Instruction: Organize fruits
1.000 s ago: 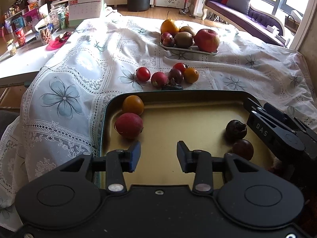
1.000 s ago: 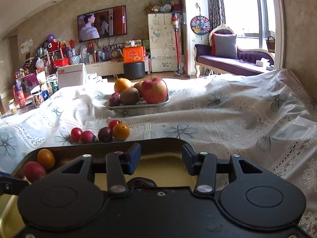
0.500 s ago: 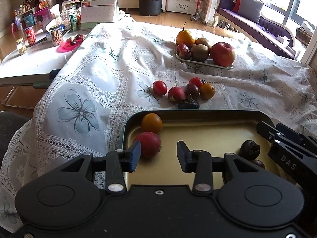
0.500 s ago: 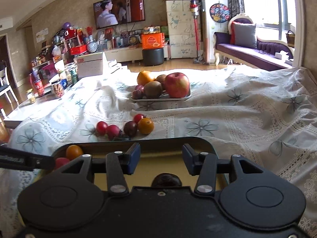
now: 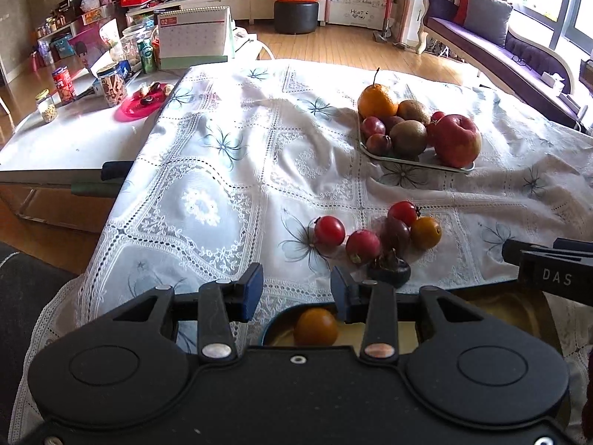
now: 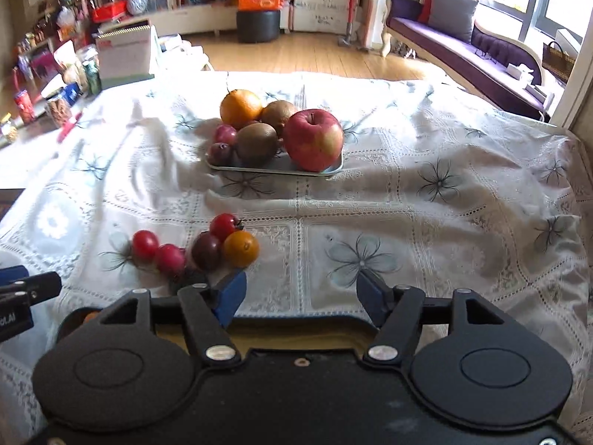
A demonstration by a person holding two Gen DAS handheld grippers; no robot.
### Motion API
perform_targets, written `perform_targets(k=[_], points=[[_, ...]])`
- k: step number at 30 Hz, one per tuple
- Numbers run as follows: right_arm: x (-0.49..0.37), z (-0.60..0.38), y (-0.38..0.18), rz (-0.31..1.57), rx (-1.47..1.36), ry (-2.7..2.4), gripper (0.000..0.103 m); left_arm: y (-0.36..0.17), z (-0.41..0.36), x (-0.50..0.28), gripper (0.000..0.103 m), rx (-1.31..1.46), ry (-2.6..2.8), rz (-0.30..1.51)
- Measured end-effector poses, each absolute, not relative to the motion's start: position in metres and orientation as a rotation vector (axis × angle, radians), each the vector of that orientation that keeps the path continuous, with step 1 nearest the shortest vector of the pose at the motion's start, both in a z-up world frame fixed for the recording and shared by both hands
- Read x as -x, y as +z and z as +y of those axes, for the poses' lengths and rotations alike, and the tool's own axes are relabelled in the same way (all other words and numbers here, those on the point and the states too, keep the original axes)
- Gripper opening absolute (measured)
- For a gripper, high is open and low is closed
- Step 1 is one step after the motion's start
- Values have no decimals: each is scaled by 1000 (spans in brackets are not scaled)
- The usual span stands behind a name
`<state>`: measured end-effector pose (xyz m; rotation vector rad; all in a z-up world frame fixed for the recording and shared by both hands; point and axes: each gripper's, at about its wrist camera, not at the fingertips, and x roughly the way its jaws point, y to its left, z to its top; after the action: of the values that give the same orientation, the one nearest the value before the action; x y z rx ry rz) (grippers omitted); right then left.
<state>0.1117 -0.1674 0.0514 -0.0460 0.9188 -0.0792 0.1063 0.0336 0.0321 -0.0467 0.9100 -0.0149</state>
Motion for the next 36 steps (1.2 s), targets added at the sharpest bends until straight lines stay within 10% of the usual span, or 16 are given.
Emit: perform_targets(k=[36], points=[[-186, -155, -37, 926, -141, 30, 50, -32, 17, -209, 48, 129, -65, 1093]])
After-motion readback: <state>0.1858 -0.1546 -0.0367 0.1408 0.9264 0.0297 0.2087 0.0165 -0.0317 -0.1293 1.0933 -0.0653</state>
